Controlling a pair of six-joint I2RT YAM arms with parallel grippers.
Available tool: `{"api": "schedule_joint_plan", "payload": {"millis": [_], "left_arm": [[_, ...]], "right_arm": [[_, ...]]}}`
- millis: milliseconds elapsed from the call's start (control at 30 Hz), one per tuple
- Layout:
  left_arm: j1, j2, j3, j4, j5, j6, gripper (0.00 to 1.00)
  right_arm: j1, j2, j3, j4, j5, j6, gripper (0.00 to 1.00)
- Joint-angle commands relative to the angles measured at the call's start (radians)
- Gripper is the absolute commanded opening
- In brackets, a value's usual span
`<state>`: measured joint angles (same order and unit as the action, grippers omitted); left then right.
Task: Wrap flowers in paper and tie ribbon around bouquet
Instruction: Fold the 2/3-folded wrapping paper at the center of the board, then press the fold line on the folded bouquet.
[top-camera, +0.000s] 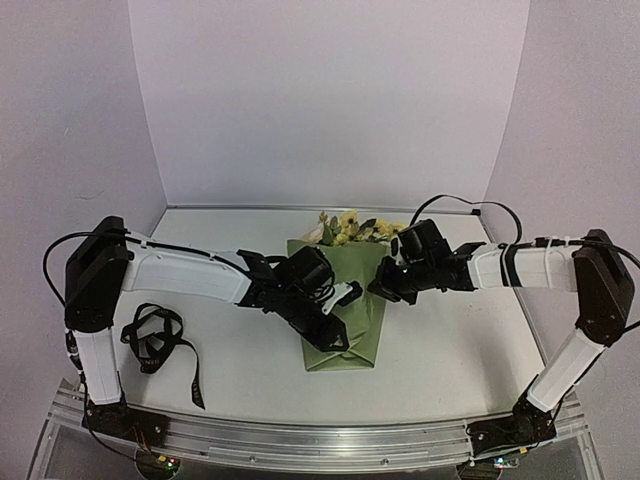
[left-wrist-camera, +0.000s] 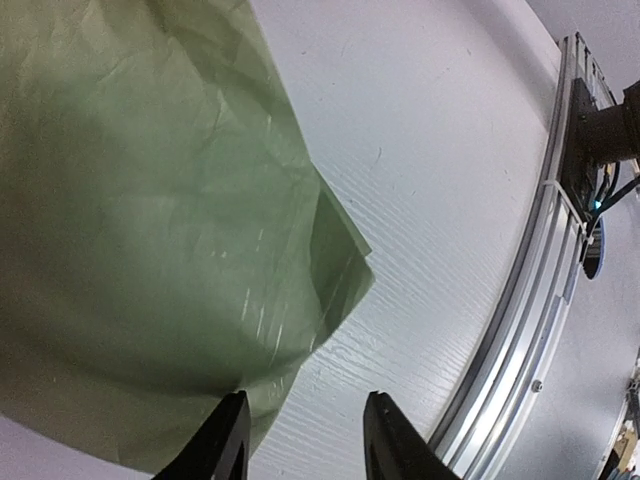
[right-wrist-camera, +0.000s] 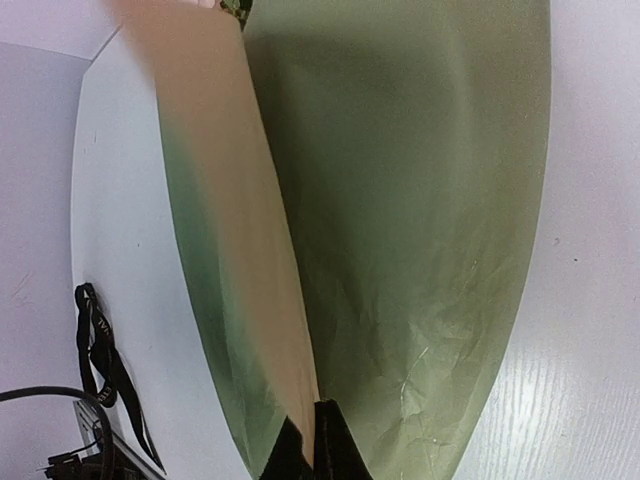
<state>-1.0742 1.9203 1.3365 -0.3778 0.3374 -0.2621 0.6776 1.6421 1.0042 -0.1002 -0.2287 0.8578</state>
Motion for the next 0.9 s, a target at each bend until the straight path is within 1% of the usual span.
{"api": "schedule_joint_plan", "payload": {"millis": [0,67,167,267,467,667,867], "left_arm": [[-0.004,-0.149,-0.06,0.061,-0.003,-0.017,0.45],[-0.002,-0.176,-0.101,0.091,-0.015,-0.034,0.44],[-0.001,-0.182,-0.138,0.11,-0.035,-0.046,0.37],[0.004,-0.169,-0.172,0.14,-0.029,-0.06,0.28],[0.018,-0.1,-0.196,0.2,-0.01,-0.072,0.16],[0.024,-0.029,-0.194,0.236,0.0,-0.073,0.09],[0.025,0.038,-0.184,0.266,0.014,-0.079,0.06]], "right_arm": [[-0.015,0.005,0.02,-0.022,0.028,-0.059,0.0],[-0.021,0.009,0.021,-0.035,0.031,-0.078,0.0],[-0.032,0.02,0.028,-0.052,0.029,-0.106,0.0],[-0.04,0.027,0.027,-0.068,0.036,-0.12,0.0],[-0.047,0.056,0.035,-0.083,0.024,-0.132,0.0],[-0.047,0.088,0.057,-0.119,0.043,-0.15,0.0],[-0.048,0.112,0.097,-0.174,0.061,-0.163,0.0]]}}
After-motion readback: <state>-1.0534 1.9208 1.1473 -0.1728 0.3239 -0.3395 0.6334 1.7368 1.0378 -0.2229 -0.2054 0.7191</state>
